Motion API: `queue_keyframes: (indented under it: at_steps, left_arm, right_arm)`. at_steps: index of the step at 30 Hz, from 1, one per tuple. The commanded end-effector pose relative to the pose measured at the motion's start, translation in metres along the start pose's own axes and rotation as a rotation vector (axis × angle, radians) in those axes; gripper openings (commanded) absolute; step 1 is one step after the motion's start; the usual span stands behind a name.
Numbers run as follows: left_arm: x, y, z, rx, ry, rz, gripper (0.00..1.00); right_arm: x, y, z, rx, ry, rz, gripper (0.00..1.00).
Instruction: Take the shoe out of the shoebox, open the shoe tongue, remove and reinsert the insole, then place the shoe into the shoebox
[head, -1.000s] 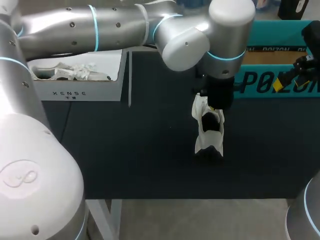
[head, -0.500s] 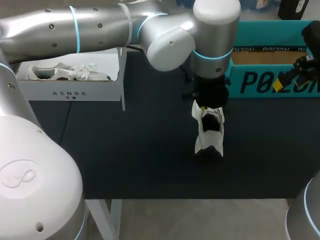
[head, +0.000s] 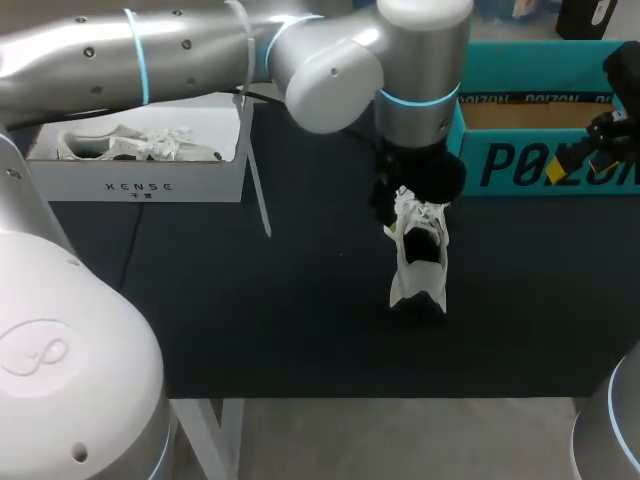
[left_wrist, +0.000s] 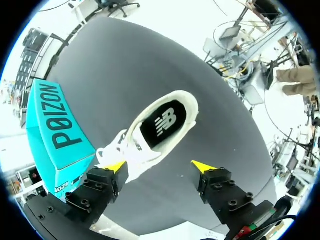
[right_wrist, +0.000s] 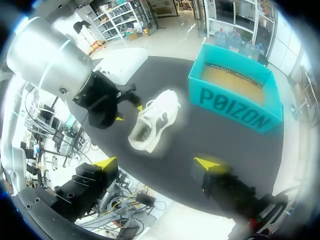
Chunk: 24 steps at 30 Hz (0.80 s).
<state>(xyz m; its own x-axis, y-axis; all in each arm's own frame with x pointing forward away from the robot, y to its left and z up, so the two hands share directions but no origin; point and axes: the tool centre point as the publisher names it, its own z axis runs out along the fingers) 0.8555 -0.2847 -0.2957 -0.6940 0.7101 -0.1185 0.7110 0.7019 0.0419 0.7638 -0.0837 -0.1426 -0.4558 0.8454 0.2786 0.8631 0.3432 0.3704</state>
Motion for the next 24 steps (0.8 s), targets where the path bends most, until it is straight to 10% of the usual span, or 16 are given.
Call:
queue_keyframes:
  at_steps: [1, 24]
  left_arm:
    - [-0.002, 0.0, 0.0, -0.001, 0.004, 0.001, 1.0]
    - [0.061, -0.041, 0.001, 0.052, 0.169, -0.722, 1.0]
  right_arm:
    - [0.0, 0.001, 0.001, 0.003, -0.001, 0.001, 1.0]
    - [0.0, 0.001, 0.001, 0.003, -0.001, 0.001, 1.0]
